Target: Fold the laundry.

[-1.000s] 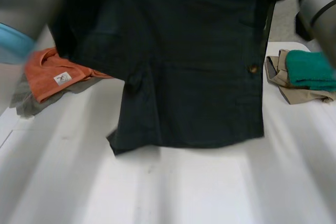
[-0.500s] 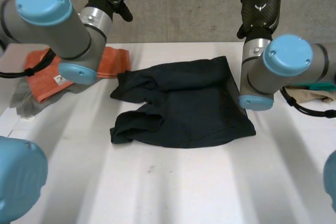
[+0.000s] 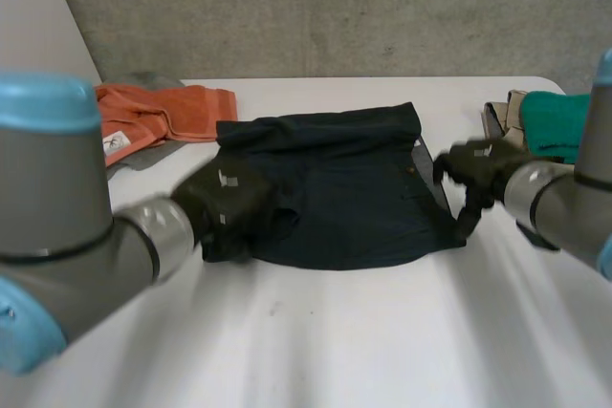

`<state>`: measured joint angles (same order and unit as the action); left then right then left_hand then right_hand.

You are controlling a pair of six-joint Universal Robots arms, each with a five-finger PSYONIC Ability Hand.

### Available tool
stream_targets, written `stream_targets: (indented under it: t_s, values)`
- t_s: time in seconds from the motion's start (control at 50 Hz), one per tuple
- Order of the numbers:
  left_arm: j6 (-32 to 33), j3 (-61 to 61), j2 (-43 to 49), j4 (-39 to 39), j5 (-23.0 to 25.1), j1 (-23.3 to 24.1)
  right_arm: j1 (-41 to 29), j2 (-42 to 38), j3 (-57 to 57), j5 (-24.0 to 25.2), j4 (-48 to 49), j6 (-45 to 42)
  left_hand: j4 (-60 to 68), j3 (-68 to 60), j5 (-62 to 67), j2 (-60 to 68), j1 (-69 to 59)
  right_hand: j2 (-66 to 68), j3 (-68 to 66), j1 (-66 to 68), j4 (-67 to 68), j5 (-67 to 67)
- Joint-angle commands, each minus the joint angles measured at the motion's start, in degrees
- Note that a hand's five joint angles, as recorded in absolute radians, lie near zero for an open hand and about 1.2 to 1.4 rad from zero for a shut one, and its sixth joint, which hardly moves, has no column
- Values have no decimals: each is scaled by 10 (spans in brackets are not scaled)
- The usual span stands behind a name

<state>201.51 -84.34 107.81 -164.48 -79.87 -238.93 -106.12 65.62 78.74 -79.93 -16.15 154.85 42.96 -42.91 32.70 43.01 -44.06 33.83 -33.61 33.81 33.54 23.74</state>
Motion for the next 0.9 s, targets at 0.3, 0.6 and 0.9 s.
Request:
stream_targets:
  t_s: [0.3, 0.6, 0.9]
  values:
    - [-11, -35, 73, -112, -33, -51, -4, -4, 201, 104, 259, -65, -46, 46, -44, -47, 57, 55, -57, 55, 58, 56]
    - [4, -5, 110, -134, -64, -65, -2, -28, 213, 58, 368, -78, -100, 100, -98, -101, 111, -67, 65, -67, -64, -66]
    - [63, 48, 171, -145, -66, -53, -16, -13, 211, 29, 407, -67, -82, 82, -80, -83, 93, 34, -36, 34, 37, 35]
